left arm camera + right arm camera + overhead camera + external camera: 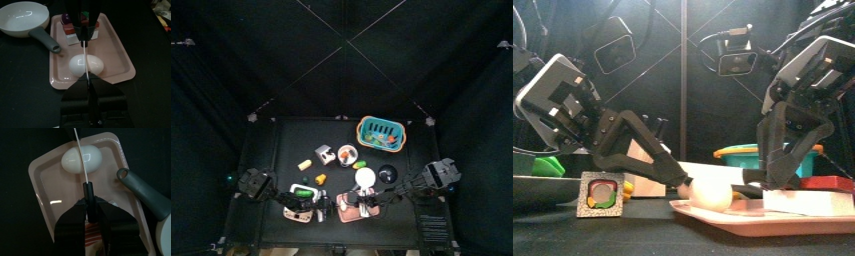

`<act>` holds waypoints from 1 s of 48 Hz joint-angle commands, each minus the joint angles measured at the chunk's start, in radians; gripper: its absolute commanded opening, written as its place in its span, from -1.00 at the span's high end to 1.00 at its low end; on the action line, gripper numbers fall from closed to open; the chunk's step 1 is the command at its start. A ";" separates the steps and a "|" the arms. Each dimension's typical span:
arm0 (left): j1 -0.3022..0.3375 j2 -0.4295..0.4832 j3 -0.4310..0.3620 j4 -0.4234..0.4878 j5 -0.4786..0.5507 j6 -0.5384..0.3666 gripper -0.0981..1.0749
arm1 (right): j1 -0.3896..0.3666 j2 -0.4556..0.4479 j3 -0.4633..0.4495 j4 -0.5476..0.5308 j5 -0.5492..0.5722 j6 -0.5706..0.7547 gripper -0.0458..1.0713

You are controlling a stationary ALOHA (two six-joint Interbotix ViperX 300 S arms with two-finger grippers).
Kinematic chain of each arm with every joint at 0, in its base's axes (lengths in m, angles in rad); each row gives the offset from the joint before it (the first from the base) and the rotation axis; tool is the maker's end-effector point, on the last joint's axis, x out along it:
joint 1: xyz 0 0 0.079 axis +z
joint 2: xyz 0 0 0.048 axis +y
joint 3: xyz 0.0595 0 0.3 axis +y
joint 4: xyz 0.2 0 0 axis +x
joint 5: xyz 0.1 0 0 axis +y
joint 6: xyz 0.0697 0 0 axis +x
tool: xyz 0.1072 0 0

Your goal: Cut egg

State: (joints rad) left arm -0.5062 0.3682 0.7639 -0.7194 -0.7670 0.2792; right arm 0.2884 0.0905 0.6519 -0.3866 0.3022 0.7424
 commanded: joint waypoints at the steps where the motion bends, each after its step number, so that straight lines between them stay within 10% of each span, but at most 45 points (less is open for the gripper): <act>1: -0.003 -0.006 0.014 0.040 0.018 -0.003 0.32 | -0.006 -0.003 -0.020 0.002 0.000 0.002 0.10; 48: 0.040 -0.012 0.037 0.109 0.147 -0.008 0.33 | -0.005 0.038 -0.046 0.025 0.000 0.002 0.10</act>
State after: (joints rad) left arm -0.4617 0.3513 0.7869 -0.6121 -0.6581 0.2777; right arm 0.2899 0.1396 0.6243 -0.3636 0.3022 0.7424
